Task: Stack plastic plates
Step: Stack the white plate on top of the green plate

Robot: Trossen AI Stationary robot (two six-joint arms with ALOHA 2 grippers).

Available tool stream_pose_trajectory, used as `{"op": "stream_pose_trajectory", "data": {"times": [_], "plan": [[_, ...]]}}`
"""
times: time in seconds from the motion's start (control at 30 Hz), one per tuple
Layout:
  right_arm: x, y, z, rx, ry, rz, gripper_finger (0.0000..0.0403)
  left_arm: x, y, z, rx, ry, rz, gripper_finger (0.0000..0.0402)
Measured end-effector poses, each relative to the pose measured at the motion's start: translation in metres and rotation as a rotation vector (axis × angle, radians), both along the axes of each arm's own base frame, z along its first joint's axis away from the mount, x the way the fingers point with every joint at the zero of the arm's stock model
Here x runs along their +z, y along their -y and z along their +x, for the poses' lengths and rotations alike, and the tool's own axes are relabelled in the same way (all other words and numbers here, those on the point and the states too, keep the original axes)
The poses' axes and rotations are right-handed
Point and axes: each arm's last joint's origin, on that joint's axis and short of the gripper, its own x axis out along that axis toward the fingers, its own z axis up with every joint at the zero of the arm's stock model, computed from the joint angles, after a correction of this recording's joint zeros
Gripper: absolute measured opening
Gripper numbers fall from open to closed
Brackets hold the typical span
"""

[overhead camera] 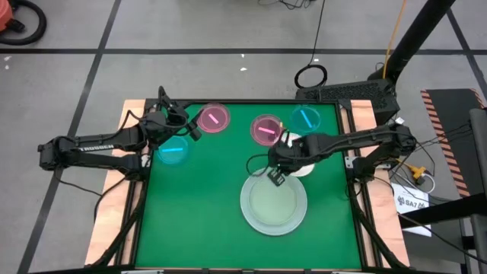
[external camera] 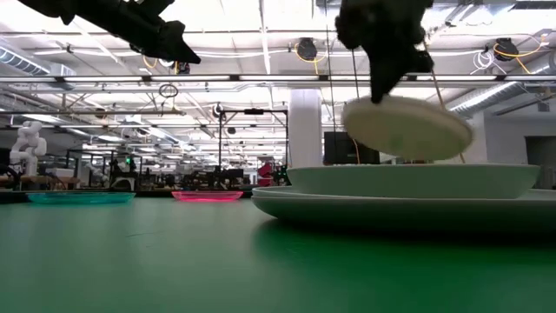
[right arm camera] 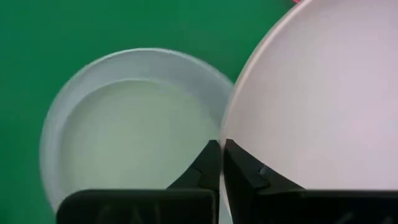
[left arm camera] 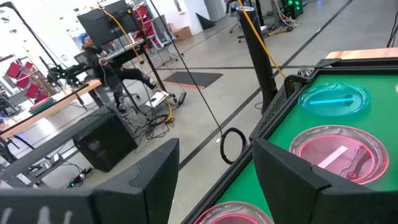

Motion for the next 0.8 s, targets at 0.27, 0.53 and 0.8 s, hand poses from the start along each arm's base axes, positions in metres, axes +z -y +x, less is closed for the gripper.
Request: {"op": "stream_pose_trajectory", "data": {"times": [0.27, 0.53, 0.8], "plan": [[0.013, -0.047, 0.018, 0.201, 0.283, 0.05, 0.0002, 0.0, 0.0, 0.0, 0.0, 0.001, 0.0, 0.0212], [0.003, -0.071, 0.032, 0.313, 0.311, 0.115, 0.0002, 0.001, 0.0, 0.0, 0.0, 0.009, 0.0, 0.0212], [0.016, -0.096, 0.048, 0.373, 0.114, 0.095, 0.0002, 0.003, 0.0, 0.0, -0.002, 0.02, 0.021, 0.0212]]}}
